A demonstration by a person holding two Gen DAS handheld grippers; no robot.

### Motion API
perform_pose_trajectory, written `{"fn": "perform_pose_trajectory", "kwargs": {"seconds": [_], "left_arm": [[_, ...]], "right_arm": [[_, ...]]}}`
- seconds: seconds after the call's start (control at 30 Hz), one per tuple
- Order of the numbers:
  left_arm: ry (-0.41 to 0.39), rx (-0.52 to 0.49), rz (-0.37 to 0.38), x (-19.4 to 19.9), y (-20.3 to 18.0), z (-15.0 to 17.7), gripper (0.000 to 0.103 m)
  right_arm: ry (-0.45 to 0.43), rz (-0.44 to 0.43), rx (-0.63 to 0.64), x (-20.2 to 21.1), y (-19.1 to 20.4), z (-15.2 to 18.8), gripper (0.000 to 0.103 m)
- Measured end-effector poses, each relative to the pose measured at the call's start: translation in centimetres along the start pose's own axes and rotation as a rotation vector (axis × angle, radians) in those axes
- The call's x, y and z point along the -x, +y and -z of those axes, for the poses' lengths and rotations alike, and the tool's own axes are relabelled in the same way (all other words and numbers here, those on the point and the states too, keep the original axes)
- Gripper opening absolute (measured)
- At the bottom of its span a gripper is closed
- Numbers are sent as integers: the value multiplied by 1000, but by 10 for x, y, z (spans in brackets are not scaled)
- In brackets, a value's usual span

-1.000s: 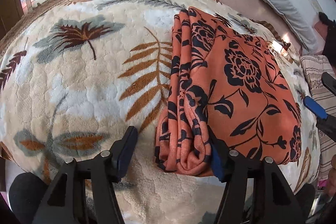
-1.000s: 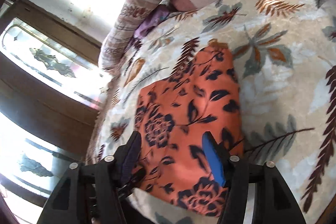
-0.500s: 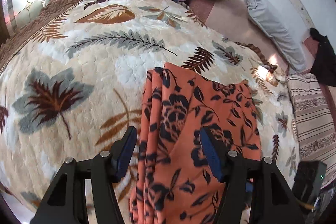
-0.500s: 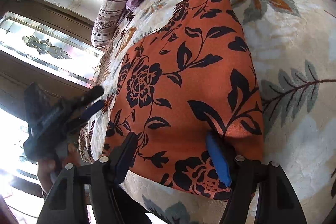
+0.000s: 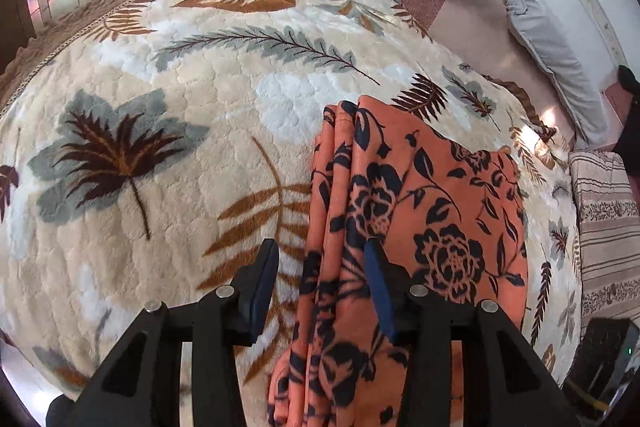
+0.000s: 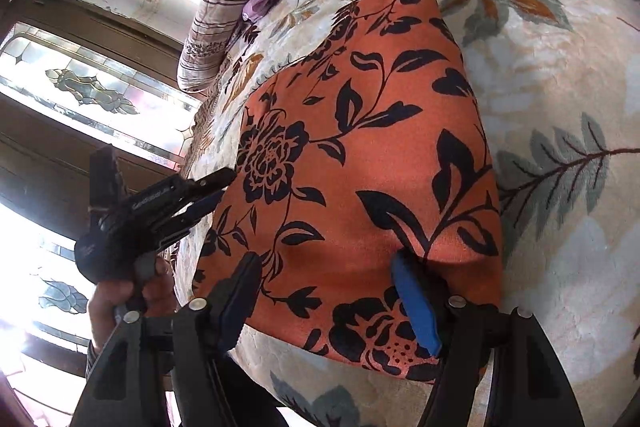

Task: Fold small clothes

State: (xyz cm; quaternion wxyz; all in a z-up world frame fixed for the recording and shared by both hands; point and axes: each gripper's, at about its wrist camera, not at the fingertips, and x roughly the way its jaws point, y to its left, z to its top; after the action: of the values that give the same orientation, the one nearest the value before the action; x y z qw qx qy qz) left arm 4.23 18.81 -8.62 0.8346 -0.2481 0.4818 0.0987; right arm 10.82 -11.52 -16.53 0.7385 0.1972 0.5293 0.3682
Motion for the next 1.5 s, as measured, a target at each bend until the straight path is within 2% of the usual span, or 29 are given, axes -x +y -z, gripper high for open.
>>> {"fn": "perform_pose_trajectory", "kwargs": {"seconds": [0.13, 0.2, 0.23, 0.27, 0.33, 0.43, 0.53, 0.6, 0.67, 0.73, 0.87, 0.97, 1.1, 1.23, 1.33, 1.37, 1.43, 1.5], "left_arm": [[-15, -13, 0, 23, 4, 41, 51], [52, -16, -50, 6, 11, 59, 53], [55, 11, -26, 1, 18, 65, 54], [34, 25, -16, 2, 21, 67, 54], [27, -13, -50, 7, 14, 67, 54], [25, -28, -60, 7, 12, 68, 54], [18, -31, -54, 9, 12, 69, 54], [18, -31, -55, 9, 13, 69, 54], [16, -37, -54, 9, 13, 69, 54], [13, -44, -61, 8, 11, 70, 54], [10, -53, -63, 6, 10, 69, 54], [9, -57, -63, 5, 10, 69, 54], [13, -62, -71, 3, 7, 67, 55], [13, -67, -75, 3, 7, 66, 55], [10, -66, -81, 2, 6, 67, 55], [9, -69, -85, 2, 5, 67, 55], [12, -74, -86, 2, 5, 67, 55], [9, -71, -79, 4, 6, 67, 56]], "right_arm": [[-1, 1, -3, 2, 0, 1, 71], [4, 8, -6, 2, 1, 1, 71], [9, 13, -8, 3, 2, 0, 71], [19, 20, -10, 3, 3, -1, 71], [38, 38, -21, 7, 8, -6, 71], [8, -2, -34, 23, 19, -20, 71], [-37, 16, -25, 28, 26, -45, 73], [-23, -12, -74, 18, 18, -62, 78], [13, 11, -135, -3, -1, -75, 79], [22, -12, -205, -12, -16, -77, 79], [-9, -2, -145, 8, 5, -67, 79], [3, -47, -117, 19, 12, -42, 79], [50, -37, -131, 8, -1, -9, 80], [38, -42, -130, 15, 6, -7, 80], [14, -84, -92, 21, 17, -3, 81], [27, -69, -87, 16, 15, 1, 84], [63, -31, -73, 0, 3, 9, 84], [40, -34, -55, 8, 9, 10, 84]]}}
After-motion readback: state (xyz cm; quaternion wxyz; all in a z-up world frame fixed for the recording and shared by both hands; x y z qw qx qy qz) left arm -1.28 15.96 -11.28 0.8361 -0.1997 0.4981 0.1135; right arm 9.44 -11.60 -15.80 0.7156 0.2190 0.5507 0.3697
